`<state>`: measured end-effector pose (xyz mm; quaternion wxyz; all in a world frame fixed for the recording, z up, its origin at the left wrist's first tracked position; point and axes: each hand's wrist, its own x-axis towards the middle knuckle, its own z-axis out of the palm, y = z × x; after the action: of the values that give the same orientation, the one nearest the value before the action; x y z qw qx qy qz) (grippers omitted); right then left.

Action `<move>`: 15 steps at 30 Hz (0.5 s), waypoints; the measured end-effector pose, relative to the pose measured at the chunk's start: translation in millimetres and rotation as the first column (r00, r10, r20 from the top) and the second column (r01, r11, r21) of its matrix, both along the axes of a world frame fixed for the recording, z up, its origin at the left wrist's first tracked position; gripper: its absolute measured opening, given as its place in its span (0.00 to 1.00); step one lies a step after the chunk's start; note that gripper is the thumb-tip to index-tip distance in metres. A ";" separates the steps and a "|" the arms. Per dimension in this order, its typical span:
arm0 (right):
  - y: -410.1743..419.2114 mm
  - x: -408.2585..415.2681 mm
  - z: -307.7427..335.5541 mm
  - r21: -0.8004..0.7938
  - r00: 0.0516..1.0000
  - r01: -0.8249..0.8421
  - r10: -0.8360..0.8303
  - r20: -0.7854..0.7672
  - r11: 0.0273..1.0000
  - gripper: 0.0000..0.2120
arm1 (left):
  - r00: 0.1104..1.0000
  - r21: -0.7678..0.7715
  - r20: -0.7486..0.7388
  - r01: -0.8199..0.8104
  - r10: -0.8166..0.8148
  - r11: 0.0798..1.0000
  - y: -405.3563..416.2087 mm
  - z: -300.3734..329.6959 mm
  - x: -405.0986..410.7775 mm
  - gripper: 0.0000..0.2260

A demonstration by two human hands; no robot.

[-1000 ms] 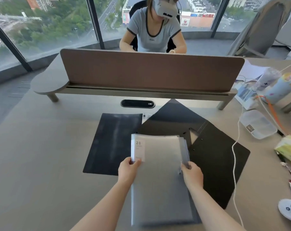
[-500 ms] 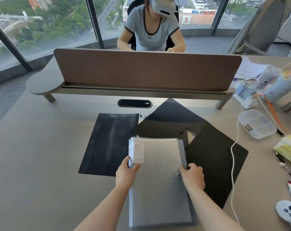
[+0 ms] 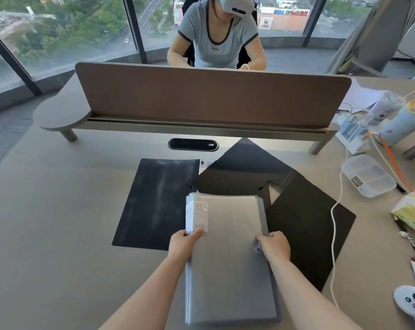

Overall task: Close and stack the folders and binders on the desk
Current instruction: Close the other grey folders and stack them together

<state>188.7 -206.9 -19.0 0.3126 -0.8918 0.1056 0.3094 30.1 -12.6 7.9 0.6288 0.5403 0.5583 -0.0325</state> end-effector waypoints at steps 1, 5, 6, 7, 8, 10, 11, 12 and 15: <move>1.4 -2.2 2.1 0.016 1.000 0.010 -0.010 0.000 1.000 0.15 | 1.000 -0.010 -0.003 -0.012 0.012 1.000 1.4 0.1 -0.5 0.17; 13.5 -12.5 14.8 0.081 1.000 0.007 -0.009 0.016 0.997 0.11 | 0.998 -0.042 -0.011 -0.057 0.057 0.997 8.3 2.1 -8.5 0.13; 17.8 -15.7 18.4 0.095 1.000 0.003 -0.005 0.018 0.996 0.11 | 0.998 -0.052 -0.008 -0.069 0.068 0.996 10.0 3.0 -11.1 0.12; 22.7 -19.0 21.6 0.106 1.000 -0.006 0.003 0.025 0.994 0.10 | 0.996 -0.055 -0.007 -0.084 0.084 0.995 12.3 4.6 -13.9 0.13; 28.0 -22.7 24.4 0.113 0.999 -0.022 0.018 0.035 0.993 0.11 | 0.994 -0.053 0.002 -0.109 0.109 0.993 15.8 6.6 -16.9 0.16; 41.1 -31.2 29.0 0.111 0.996 -0.074 0.067 0.061 0.991 0.11 | 0.988 -0.039 0.002 -0.151 0.151 0.988 25.8 10.0 -24.7 0.22; 48.8 -35.9 30.9 0.103 0.993 -0.103 0.095 0.076 0.989 0.12 | 0.986 -0.026 -0.003 -0.167 0.167 0.986 31.7 11.0 -29.4 0.24; 57.0 -40.9 32.2 0.097 0.989 -0.131 0.123 0.086 0.987 0.12 | 0.983 -0.013 -0.002 -0.185 0.185 0.983 39.0 10.1 -35.3 0.24; 83.3 -58.3 34.5 0.111 0.977 -0.205 0.196 0.089 0.972 0.11 | 0.970 0.021 -0.019 -0.242 0.243 0.970 61.4 7.8 -55.5 0.21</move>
<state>130.5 -123.6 15.5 0.3365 -0.8889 -0.0161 0.3106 -25.4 48.8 15.7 0.6170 0.4733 0.6272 0.0436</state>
